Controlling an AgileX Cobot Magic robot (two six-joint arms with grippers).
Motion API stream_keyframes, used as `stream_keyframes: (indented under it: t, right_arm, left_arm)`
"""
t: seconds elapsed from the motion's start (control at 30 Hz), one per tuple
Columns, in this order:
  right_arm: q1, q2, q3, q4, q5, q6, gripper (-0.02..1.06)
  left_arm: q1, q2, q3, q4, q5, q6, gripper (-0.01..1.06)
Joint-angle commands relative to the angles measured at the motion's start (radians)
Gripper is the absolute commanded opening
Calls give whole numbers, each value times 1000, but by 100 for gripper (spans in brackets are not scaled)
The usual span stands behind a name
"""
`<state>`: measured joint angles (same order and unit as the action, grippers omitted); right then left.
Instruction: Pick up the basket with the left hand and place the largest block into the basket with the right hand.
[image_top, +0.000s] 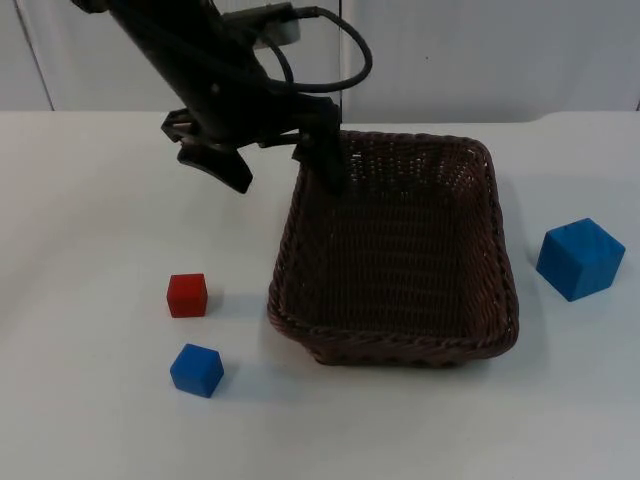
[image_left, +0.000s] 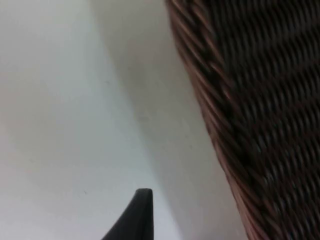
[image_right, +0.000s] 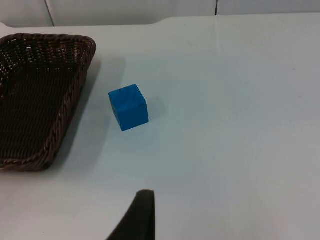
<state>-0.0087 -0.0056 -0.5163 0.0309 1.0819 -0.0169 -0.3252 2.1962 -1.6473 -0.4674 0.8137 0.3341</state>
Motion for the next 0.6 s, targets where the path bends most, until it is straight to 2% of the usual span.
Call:
stream_keyframes:
  t: [0.0,0.17,0.57]
  right_arm:
    - [-2,6,1,-2,-4,-1,92]
    - [-2,6,1,-2,-4,-1,92]
    - [-2,6,1,-2,-4,-1,92]
  left_arm:
    - [-3,19,-23,11,3,-23,101]
    - [-3,73,-61,-3,26,-40,100]
    - [-3,138,-61,-33,29,-51,100]
